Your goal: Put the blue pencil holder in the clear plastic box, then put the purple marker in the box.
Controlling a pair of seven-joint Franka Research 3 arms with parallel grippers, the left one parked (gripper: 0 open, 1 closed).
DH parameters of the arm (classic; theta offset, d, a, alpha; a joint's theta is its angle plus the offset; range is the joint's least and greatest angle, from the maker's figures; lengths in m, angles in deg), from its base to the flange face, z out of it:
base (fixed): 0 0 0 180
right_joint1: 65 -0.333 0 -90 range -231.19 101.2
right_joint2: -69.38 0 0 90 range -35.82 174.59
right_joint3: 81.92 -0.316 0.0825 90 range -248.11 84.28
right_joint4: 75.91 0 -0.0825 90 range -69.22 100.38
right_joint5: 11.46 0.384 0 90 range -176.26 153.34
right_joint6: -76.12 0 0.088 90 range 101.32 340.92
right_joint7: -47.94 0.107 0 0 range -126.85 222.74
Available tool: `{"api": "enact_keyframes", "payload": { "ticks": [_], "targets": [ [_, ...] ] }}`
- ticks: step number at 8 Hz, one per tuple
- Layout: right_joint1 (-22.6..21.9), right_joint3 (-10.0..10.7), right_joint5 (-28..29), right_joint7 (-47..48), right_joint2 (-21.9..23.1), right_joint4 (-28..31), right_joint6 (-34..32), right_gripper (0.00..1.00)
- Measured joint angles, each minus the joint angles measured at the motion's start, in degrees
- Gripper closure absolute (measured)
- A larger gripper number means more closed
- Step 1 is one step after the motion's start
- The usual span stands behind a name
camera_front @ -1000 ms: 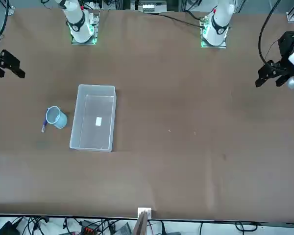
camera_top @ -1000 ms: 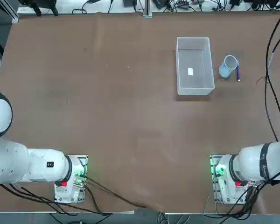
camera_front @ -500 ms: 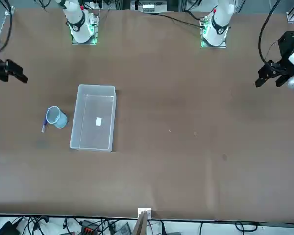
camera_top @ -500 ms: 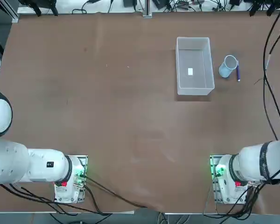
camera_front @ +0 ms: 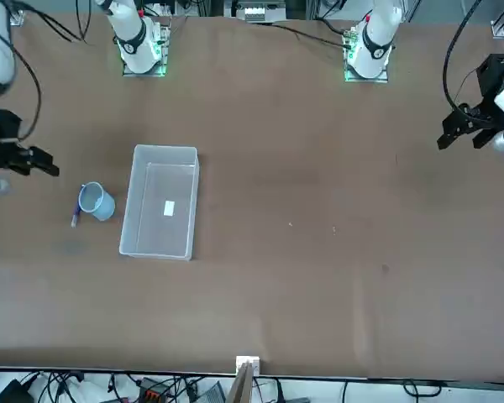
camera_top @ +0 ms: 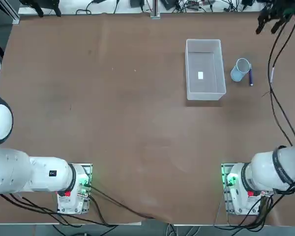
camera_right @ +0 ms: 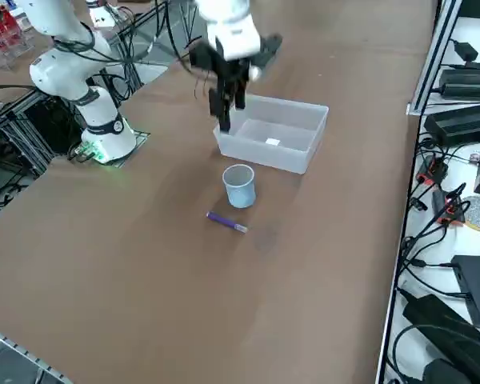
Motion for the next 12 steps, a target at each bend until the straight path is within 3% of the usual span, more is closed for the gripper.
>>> {"api": "enact_keyframes", "payload": {
  "ticks": [3, 5, 10, 12],
  "targets": [
    [1.2, 0.0, 0.0, -2.5, -1.0, 13.0, 17.3, 0.01],
    [1.2, -0.1, 0.0, -2.9, -3.2, 17.8, 24.2, 0.04],
    [1.5, -0.1, 0.0, -4.3, -10.4, 18.3, 29.9, 0.09],
    [1.6, -0.1, 0.0, -4.4, -11.5, 18.1, 31.3, 0.23]
  ]
}}
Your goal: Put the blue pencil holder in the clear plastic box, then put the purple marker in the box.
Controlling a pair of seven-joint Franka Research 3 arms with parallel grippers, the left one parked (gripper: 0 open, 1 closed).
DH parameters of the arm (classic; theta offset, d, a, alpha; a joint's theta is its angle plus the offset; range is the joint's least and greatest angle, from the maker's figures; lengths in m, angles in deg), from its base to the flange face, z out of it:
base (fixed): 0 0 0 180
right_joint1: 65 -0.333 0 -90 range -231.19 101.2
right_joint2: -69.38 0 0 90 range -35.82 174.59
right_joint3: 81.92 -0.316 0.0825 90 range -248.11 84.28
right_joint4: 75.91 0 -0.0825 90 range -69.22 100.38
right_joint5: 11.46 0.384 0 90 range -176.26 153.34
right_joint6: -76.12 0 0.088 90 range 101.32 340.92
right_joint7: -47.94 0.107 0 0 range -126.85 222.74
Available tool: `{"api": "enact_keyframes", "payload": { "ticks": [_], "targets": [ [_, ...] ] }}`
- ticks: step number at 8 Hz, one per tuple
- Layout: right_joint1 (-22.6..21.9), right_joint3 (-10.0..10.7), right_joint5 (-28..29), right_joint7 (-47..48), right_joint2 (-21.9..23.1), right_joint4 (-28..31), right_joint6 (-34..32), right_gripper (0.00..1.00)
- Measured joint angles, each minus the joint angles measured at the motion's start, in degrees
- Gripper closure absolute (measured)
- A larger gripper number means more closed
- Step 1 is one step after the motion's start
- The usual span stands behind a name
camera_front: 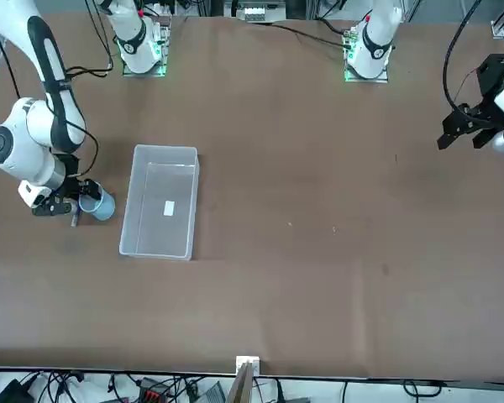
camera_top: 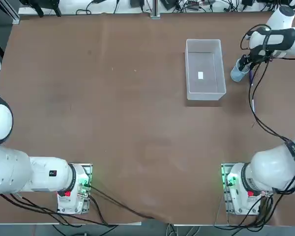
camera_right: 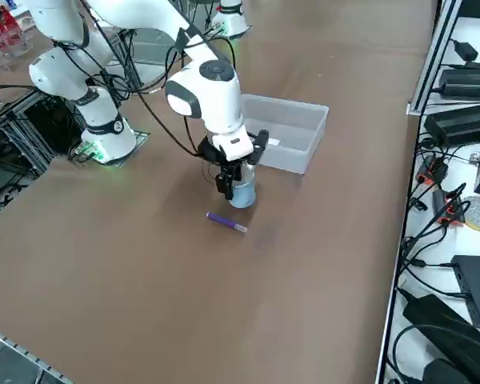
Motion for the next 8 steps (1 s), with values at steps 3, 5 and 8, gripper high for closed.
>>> {"api": "enact_keyframes", "payload": {
  "ticks": [3, 5, 8],
  "targets": [
    [0.2, 0.0, 0.0, -0.1, 0.0, -0.4, 0.1, 0.44],
    [0.2, 0.0, 0.0, -0.1, 0.0, -0.4, 0.1, 0.8],
    [0.2, -0.1, 0.2, -0.2, 0.4, -1.3, -0.1, 0.94]
  ]
}}
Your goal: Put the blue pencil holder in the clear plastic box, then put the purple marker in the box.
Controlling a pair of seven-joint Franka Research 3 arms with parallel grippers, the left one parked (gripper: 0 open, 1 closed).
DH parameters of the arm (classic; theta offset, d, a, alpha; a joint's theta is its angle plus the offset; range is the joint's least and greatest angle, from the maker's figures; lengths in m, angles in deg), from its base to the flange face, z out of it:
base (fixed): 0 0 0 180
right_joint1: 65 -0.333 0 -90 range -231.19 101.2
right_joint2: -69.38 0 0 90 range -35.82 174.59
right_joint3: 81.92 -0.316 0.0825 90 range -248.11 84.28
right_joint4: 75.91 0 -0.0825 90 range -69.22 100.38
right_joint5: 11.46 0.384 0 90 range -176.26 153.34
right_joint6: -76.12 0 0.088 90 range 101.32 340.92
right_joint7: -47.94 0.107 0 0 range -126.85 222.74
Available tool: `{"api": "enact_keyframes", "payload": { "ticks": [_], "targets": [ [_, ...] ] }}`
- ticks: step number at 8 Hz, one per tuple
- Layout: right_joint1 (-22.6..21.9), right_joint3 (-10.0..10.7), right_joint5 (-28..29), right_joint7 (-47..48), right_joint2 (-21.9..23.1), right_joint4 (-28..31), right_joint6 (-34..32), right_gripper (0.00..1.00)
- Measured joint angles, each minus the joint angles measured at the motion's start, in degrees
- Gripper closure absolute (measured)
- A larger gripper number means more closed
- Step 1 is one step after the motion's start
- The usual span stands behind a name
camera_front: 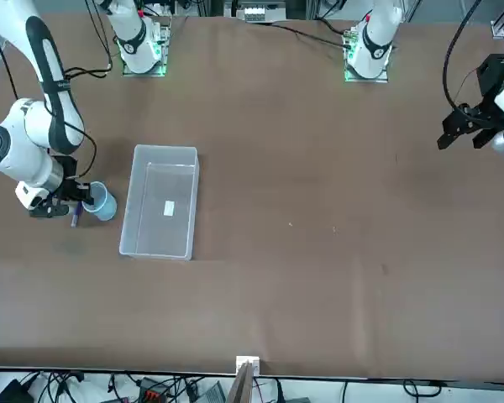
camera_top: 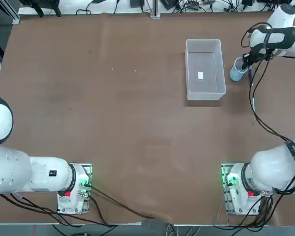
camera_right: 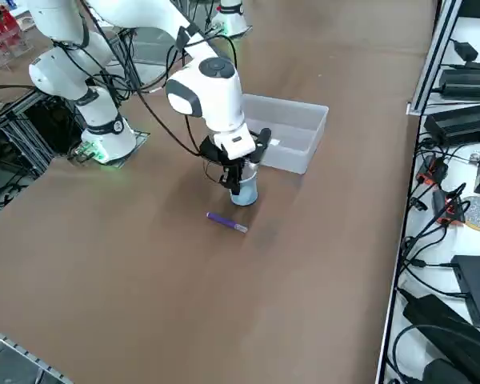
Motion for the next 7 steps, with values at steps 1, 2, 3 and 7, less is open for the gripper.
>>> {"api": "enact_keyframes", "payload": {
  "ticks": [1, 2, 3, 7],
  "targets": [
    [0.0, 0.0, 0.0, 0.0, 0.3, -0.8, -0.8, 0.94],
    [0.0, 0.1, 0.0, -0.1, 1.4, -2.5, -4.1, 0.94],
    [0.1, 0.0, 0.3, -0.1, 3.1, -5.4, -10.1, 0.94],
    [-3.4, -0.9, 11.3, 1.5, 7.1, -16.9, -26.8, 0.94]
  ]
}}
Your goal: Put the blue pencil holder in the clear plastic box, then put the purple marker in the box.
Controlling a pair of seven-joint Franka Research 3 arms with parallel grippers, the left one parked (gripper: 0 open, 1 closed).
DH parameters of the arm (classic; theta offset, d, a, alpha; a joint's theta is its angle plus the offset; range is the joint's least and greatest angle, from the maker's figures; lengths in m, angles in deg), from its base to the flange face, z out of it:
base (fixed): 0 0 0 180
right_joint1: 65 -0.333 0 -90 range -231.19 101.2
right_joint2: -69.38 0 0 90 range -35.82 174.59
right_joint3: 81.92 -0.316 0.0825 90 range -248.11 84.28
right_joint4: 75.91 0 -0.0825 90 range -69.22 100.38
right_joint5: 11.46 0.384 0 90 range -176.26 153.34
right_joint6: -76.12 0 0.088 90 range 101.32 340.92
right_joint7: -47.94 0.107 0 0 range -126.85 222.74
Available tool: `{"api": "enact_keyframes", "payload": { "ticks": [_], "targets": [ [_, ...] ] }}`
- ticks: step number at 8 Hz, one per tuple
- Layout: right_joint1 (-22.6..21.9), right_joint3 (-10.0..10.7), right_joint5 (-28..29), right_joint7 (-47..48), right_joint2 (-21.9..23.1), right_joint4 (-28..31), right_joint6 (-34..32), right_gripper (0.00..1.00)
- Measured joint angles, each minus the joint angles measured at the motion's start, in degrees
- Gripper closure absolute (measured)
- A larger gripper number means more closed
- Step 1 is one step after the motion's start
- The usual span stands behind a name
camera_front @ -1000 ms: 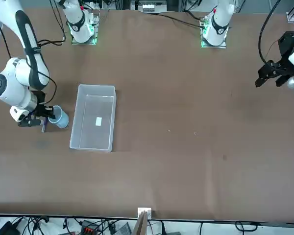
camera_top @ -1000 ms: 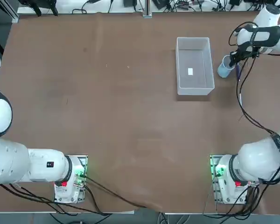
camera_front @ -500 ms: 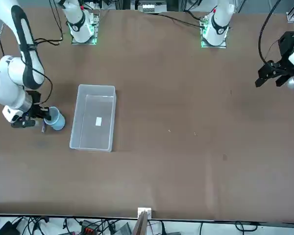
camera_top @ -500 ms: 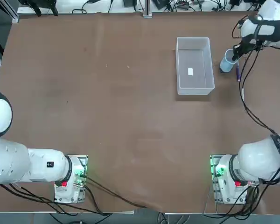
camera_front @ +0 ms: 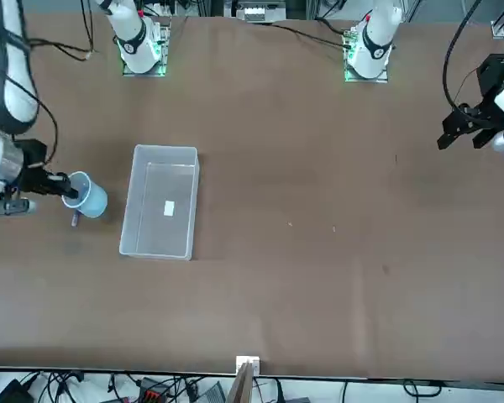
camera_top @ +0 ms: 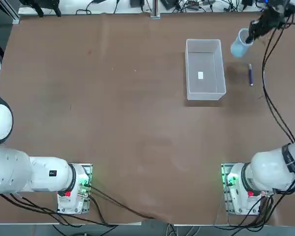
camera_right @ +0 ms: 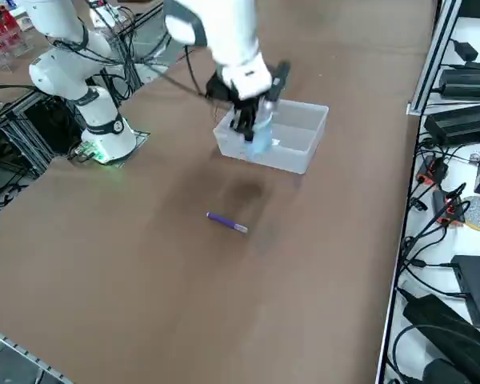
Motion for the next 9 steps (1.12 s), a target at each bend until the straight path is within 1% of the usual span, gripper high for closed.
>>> {"api": "enact_keyframes", "payload": {
  "ticks": [3, 6, 7, 9],
  "targets": [
    [-8.5, -0.3, 0.6, 9.1, -1.8, 0.0, 1.3, 0.94],
    [-17.9, -0.5, 0.6, 17.3, -5.3, 0.3, 5.6, 0.94],
    [-20.1, -0.5, 0.6, 18.4, -6.8, 0.9, 7.9, 0.94],
    [-22.6, -0.5, 0.5, 19.1, -9.5, 2.7, 12.1, 0.94]
  ]
}}
